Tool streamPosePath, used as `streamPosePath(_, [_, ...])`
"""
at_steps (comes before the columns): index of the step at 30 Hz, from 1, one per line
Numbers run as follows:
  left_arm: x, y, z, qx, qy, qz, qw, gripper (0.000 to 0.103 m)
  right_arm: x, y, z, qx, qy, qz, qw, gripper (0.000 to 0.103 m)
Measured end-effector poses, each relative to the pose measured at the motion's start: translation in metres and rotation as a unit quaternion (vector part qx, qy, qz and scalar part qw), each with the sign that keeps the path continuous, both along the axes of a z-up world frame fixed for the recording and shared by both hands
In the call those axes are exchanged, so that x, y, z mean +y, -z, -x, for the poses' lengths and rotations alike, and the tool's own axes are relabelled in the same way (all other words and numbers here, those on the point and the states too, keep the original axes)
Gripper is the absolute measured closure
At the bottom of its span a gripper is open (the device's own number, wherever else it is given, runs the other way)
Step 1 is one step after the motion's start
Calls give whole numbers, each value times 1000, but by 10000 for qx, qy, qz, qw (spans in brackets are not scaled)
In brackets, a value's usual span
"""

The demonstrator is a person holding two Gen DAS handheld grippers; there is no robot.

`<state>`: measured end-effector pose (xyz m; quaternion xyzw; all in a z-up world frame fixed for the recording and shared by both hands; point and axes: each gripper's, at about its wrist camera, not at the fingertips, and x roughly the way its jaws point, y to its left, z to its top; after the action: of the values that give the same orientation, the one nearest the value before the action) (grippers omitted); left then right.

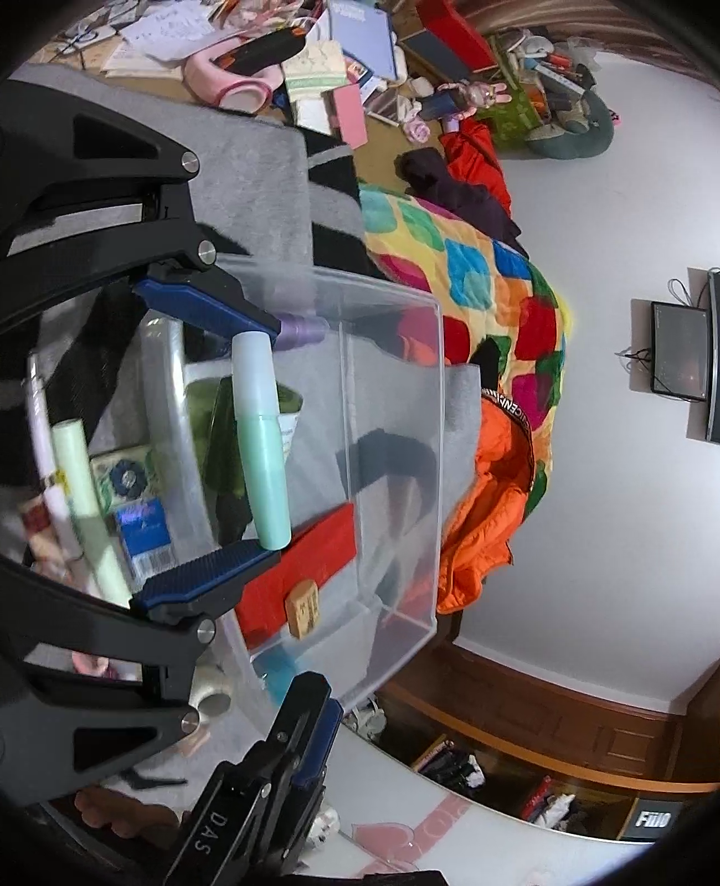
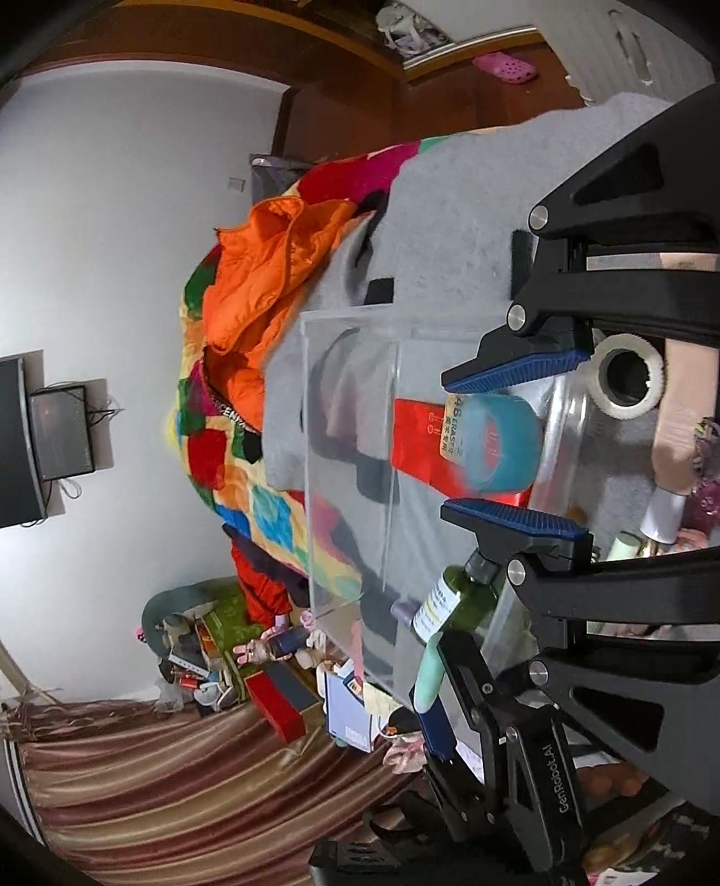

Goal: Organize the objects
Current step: 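Place mint tube in bin with left tool while right releases blue tape inside, then reach left tool to rope toy while right tool grasps white tape roll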

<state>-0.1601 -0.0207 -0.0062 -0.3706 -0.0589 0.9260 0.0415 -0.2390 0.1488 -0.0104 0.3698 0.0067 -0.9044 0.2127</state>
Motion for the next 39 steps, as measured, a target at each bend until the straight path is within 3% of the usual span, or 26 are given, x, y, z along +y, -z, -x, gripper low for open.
streamPosePath(9, [-1, 3, 4, 24, 39, 148, 9999, 30, -7, 13, 7, -139, -51, -48, 9999, 67])
streamPosePath(18, [-4, 1, -2, -6, 88, -5, 10000, 29, 0, 8, -8, -96, -130, -14, 9999, 67])
streamPosePath(27, [-7, -5, -15, 40, 28, 49, 10000, 25, 13, -10, -30, 267, -22, -97, 9996, 57])
streamPosePath(32, [-9, -12, -35, 153, 93, 129, 9998, 22, 23, -25, -46, 579, 60, -110, 9982, 42])
streamPosePath(34, [-7, -12, -43, 168, 75, 219, 9996, 14, 25, -25, -50, 590, 78, -106, 9982, 42])
streamPosePath(39, [-5, -3, -57, 72, 203, 364, 9991, 14, 26, -19, -56, 528, 100, -159, 9984, 41])
